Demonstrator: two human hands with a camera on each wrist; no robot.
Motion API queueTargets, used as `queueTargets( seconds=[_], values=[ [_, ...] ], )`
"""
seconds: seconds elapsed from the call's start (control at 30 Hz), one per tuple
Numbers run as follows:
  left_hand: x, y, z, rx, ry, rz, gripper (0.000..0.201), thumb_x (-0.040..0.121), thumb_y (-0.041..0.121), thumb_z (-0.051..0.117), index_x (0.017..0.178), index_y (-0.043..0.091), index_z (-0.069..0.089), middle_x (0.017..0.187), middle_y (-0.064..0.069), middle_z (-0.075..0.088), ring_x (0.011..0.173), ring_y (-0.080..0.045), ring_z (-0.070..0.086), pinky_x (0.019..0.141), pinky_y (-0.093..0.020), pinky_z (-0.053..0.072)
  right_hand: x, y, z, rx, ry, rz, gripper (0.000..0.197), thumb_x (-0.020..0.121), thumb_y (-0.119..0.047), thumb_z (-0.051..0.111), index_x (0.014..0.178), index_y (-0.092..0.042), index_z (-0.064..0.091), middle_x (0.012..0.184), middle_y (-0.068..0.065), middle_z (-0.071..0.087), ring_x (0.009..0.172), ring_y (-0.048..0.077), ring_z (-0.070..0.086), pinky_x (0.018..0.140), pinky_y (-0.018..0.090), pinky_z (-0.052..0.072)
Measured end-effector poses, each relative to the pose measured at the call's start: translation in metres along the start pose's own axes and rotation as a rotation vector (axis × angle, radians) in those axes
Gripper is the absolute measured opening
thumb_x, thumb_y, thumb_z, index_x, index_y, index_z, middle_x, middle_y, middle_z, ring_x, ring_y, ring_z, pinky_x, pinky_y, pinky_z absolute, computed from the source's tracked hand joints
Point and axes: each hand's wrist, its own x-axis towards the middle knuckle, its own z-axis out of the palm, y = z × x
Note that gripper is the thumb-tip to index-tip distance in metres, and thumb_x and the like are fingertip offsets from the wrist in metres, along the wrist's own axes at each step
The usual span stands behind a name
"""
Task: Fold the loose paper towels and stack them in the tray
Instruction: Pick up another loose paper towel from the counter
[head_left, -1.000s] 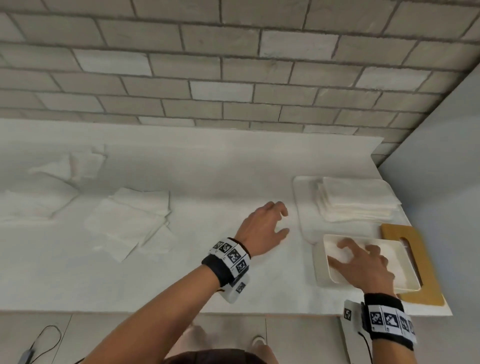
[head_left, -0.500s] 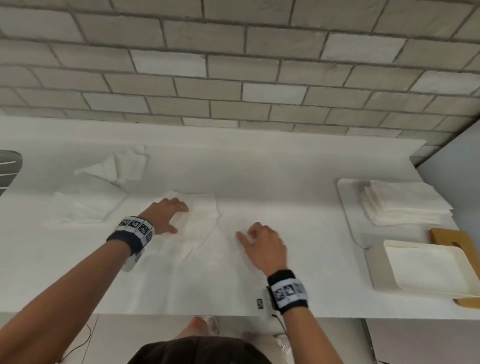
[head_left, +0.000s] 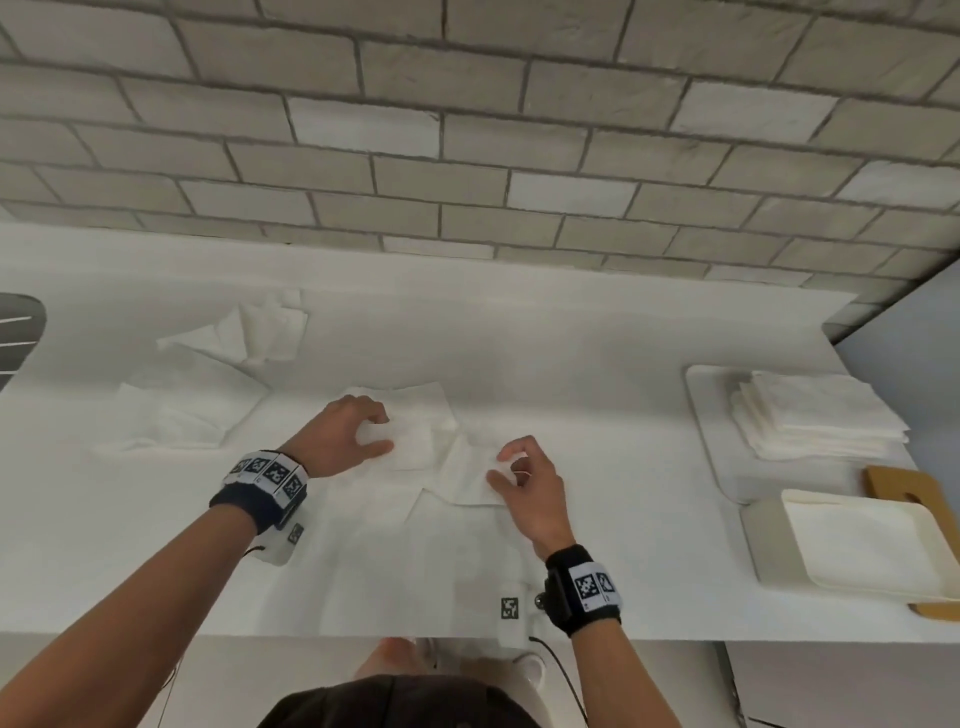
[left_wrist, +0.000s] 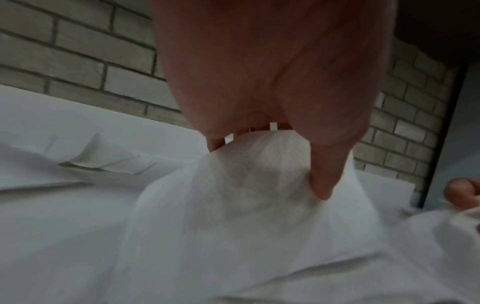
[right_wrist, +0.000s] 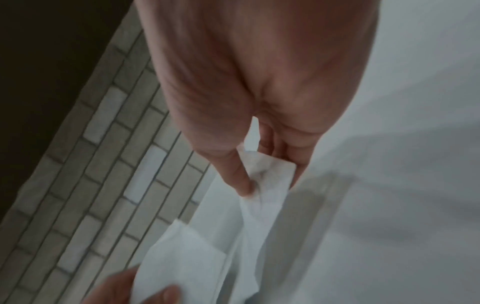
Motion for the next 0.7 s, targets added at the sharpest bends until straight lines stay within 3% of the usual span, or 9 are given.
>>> queueTargets(
  seconds=[0.1,0.17,0.27,0.33,0.4,0.47,0.57,0.63,0.7],
  values=[
    [0.005,0.028,-0.002,-0.086,-0.039,0.045,0.023,0.096,0.029,0.075,0.092,0.024,0.053,0.082,0.009,0.059,0.076,-0.010,0.054,0.073,-0.032,0.042,-0.012,-0.006,-0.050,-0.020,0.081,-0.082,0.034,0.095,-0.013,0.077,0.117,-0.036,0.065,0.079,-0.005,0.057,0.067,0.011,0.046,0.066,0.022,0.044],
    [0.010,0.055,-0.002,-0.168,-0.040,0.076,0.024,0.095,0.026,0.076,0.093,0.031,0.052,0.083,0.010,0.062,0.074,-0.005,0.056,0.072,-0.027,0.043,-0.021,-0.009,-0.091,-0.095,0.108,-0.163,0.039,0.096,-0.012,0.075,0.123,-0.039,0.065,0.073,-0.001,0.055,0.061,0.011,0.044,0.061,0.022,0.041],
    [0.016,0.104,0.006,-0.354,-0.019,0.089,0.035,0.090,0.023,0.084,0.100,0.031,0.051,0.090,0.021,0.066,0.080,0.001,0.062,0.069,-0.017,0.045,-0.037,-0.009,-0.157,-0.224,0.147,-0.255,0.027,0.100,-0.011,0.072,0.111,-0.036,0.070,0.099,-0.017,0.074,0.069,0.011,0.061,0.063,0.021,0.047],
    [0.021,0.137,0.015,-0.442,-0.010,0.090,0.044,0.084,0.027,0.091,0.110,0.032,0.055,0.095,0.016,0.072,0.086,-0.001,0.068,0.073,-0.015,0.049,-0.048,-0.002,-0.203,-0.304,0.207,-0.238,0.023,0.101,-0.014,0.074,0.098,-0.036,0.075,0.100,-0.024,0.076,0.067,0.013,0.062,0.064,0.025,0.047],
    [0.027,0.168,0.027,-0.472,-0.015,0.101,0.044,0.080,0.034,0.093,0.111,0.033,0.062,0.096,0.007,0.073,0.087,-0.006,0.069,0.078,-0.024,0.052,-0.058,0.010,-0.250,-0.367,0.270,-0.202,0.019,0.098,-0.016,0.078,0.095,-0.034,0.077,0.082,-0.033,0.071,0.058,0.009,0.055,0.057,0.016,0.039],
    [0.033,0.200,0.042,-0.498,-0.038,0.114,0.038,0.079,0.040,0.093,0.106,0.029,0.069,0.095,0.004,0.074,0.089,-0.018,0.070,0.083,-0.039,0.055,-0.069,0.026,-0.296,-0.422,0.323,-0.162,0.015,0.095,-0.020,0.081,0.097,-0.034,0.078,0.064,-0.029,0.060,0.054,0.009,0.049,0.054,0.015,0.036],
    [0.040,0.253,0.066,-0.522,-0.028,0.122,0.037,0.078,0.043,0.093,0.102,0.027,0.070,0.092,0.004,0.074,0.086,-0.021,0.069,0.078,-0.039,0.055,-0.078,0.057,-0.358,-0.482,0.363,-0.058,0.019,0.090,-0.022,0.087,0.098,-0.035,0.076,0.057,-0.020,0.053,0.054,0.011,0.047,0.054,0.018,0.036],
    [0.044,0.287,0.084,-0.527,-0.016,0.136,0.040,0.077,0.046,0.094,0.099,0.026,0.067,0.089,0.003,0.072,0.082,-0.021,0.067,0.074,-0.037,0.052,-0.079,0.078,-0.392,-0.524,0.368,0.011,0.020,0.088,-0.021,0.089,0.099,-0.032,0.076,0.064,-0.020,0.059,0.057,0.008,0.051,0.055,0.016,0.035],
    [0.048,0.318,0.099,-0.540,-0.027,0.159,0.042,0.075,0.047,0.095,0.094,0.024,0.065,0.085,0.001,0.070,0.078,-0.021,0.065,0.070,-0.034,0.048,-0.075,0.097,-0.418,-0.591,0.343,0.072,0.021,0.088,-0.021,0.089,0.100,-0.030,0.075,0.095,-0.008,0.075,0.070,0.003,0.058,0.060,0.011,0.035]
  ],
)
